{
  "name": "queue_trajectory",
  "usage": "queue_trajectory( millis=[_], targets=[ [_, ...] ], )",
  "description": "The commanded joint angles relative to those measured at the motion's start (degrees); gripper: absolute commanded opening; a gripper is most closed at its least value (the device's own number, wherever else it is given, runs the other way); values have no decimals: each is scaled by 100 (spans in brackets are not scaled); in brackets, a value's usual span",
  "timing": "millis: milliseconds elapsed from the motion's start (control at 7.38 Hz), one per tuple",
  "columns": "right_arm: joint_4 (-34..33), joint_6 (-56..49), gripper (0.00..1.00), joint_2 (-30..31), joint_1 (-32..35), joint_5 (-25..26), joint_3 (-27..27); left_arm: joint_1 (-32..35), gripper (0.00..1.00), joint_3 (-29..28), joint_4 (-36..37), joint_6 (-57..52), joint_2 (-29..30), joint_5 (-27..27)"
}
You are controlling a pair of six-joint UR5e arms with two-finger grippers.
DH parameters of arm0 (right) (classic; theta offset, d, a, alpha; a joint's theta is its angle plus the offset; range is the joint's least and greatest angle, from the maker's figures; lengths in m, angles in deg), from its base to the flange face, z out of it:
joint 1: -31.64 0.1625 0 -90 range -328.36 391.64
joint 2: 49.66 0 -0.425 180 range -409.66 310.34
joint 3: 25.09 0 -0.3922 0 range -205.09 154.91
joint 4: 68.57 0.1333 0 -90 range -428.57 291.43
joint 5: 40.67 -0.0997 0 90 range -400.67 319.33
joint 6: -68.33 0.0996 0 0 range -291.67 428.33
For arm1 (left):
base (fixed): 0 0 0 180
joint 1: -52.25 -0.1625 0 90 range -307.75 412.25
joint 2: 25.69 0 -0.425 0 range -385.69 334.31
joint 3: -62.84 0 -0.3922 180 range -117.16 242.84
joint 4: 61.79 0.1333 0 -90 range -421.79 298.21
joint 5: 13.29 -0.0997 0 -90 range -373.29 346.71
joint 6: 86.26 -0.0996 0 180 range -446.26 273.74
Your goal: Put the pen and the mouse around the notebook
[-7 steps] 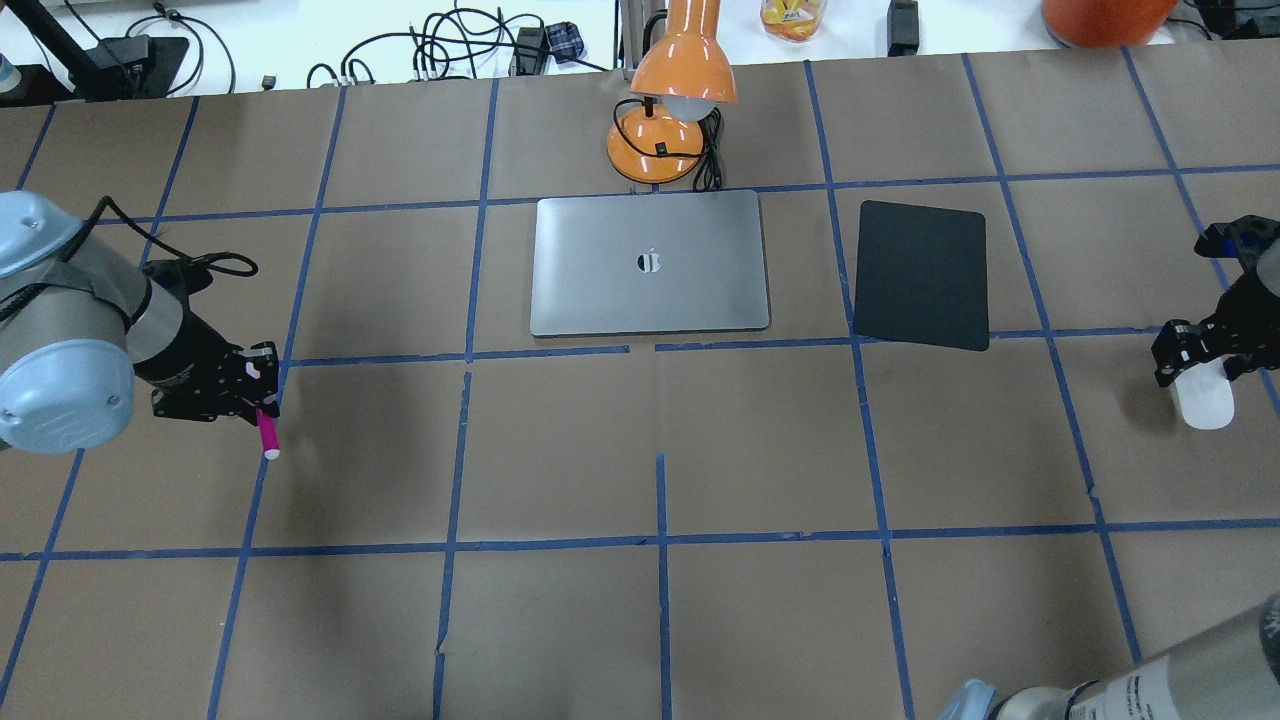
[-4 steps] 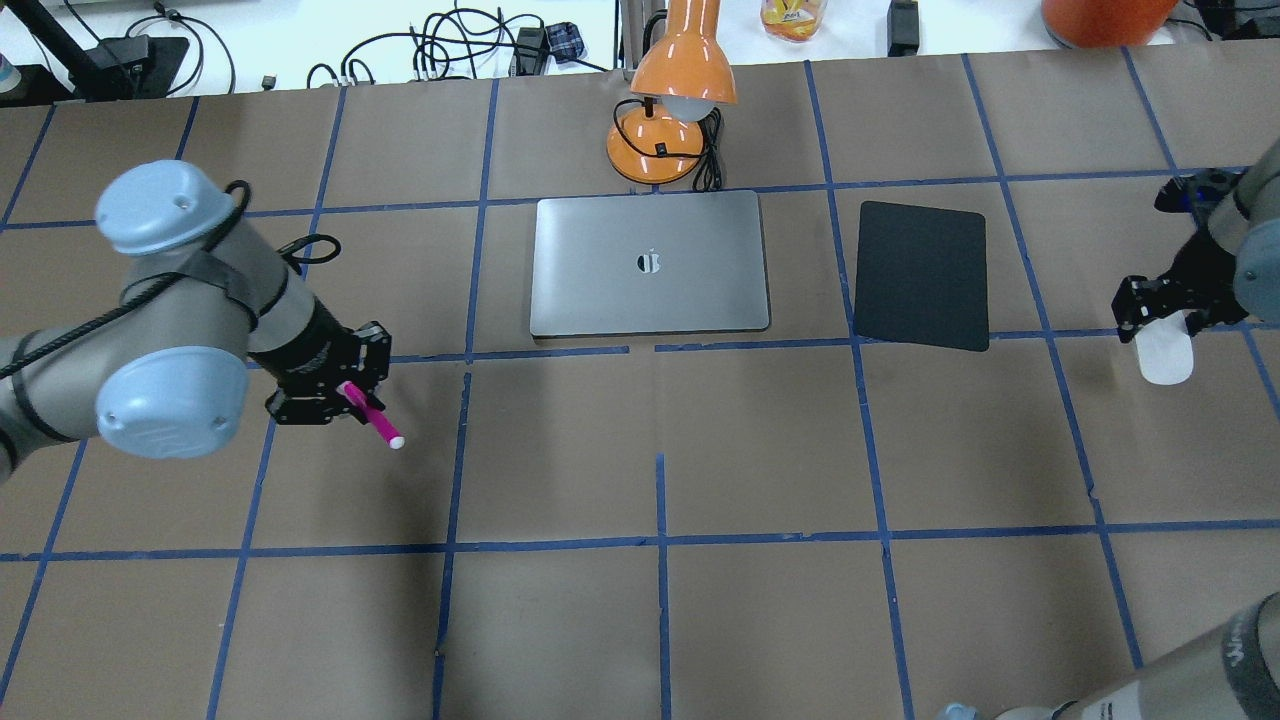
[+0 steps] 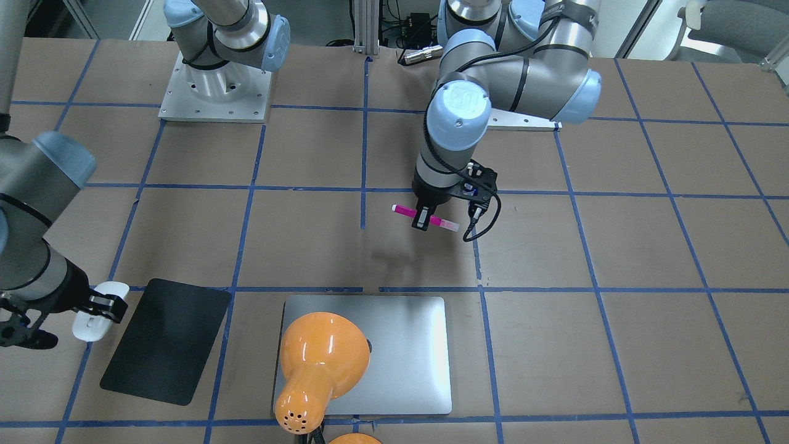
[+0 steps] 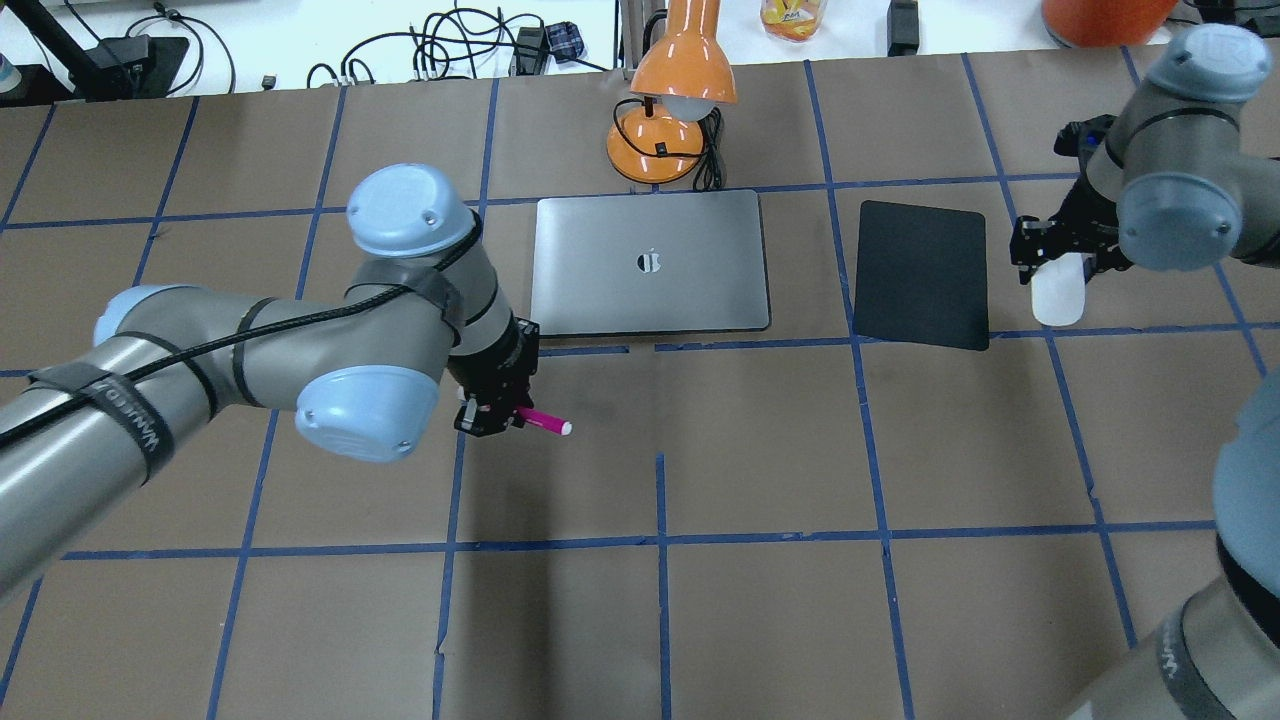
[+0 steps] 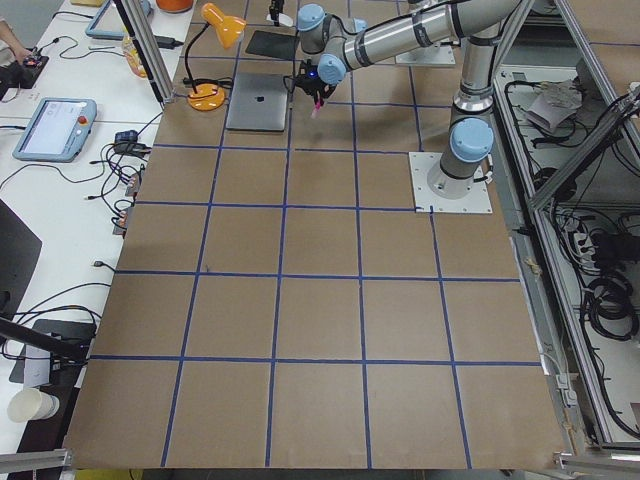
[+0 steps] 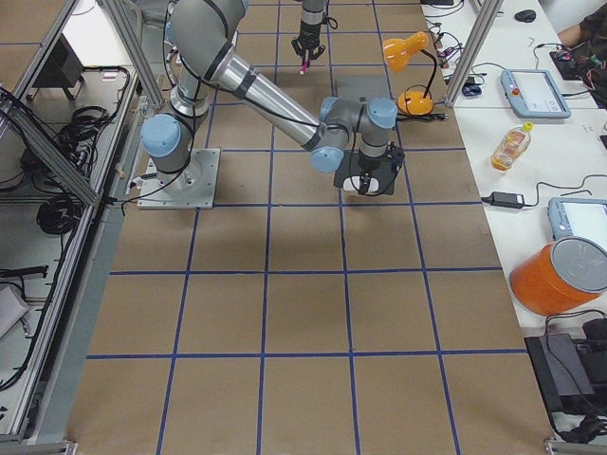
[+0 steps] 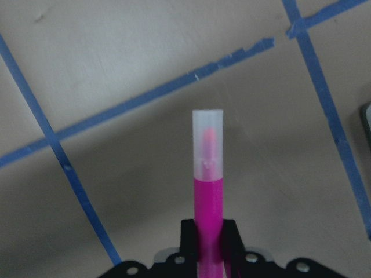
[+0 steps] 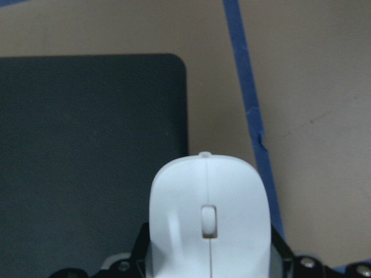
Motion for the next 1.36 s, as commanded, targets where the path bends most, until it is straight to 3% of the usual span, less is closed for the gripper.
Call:
queue_trajectory(
  millis=[0, 407, 542, 678, 814, 949, 1220],
  targets=[
    [-5, 721, 49, -468, 494, -62, -505, 229, 0, -313, 43, 873, 559, 440],
    [-13, 767, 49, -567, 523, -352, -508, 396, 0, -531, 500, 1263, 1148, 442],
    [21, 758, 54, -567, 523, -326, -490, 422, 0, -689, 501, 1272, 1324, 451],
    [39, 767, 81, -558, 514, -308, -498, 440, 0, -769, 509, 1272, 1447, 443],
    [48, 758, 100, -541, 514, -282, -498, 440, 79, -805, 649, 1298, 1605, 486],
    [66, 758, 100, -523, 514, -282, -498, 440, 100, -831, 694, 1237, 1546, 469],
    [573, 750, 100, -139, 505, -282, -621, 379, 100, -1076, 441, 487, 1239, 425]
  ],
)
